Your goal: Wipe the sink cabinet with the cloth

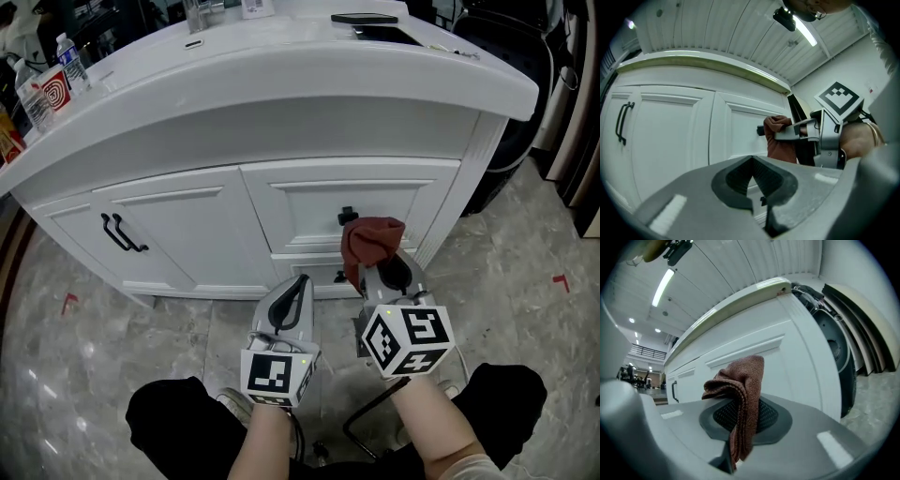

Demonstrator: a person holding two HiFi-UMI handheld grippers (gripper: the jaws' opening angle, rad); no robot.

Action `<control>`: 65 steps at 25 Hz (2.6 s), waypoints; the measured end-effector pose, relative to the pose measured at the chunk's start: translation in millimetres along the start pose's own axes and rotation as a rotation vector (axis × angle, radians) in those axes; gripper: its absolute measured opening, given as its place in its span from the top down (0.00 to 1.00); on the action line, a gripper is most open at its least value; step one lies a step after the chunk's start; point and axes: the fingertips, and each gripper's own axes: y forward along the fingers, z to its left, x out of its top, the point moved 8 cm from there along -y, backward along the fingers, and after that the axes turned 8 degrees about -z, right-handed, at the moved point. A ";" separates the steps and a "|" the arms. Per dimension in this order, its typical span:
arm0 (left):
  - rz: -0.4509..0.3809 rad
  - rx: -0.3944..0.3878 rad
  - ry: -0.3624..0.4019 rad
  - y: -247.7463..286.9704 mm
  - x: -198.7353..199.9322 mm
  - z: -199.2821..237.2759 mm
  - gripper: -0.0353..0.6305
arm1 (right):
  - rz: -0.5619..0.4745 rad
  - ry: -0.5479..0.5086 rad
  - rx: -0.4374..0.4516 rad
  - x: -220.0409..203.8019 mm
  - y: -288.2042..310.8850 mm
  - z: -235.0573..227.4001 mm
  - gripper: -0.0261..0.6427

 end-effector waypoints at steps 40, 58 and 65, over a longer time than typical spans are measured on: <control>0.006 -0.005 -0.063 12.3 -14.9 0.1 0.95 | 0.096 0.023 -0.044 -31.6 19.9 -33.0 0.84; 0.056 -0.067 -0.016 18.0 -38.1 -23.9 0.95 | 0.068 0.024 -0.226 -32.1 -18.0 -84.3 0.84; 0.084 0.024 -0.025 -4.9 -45.8 20.5 0.95 | 0.136 0.014 0.026 -84.6 15.3 -1.5 0.84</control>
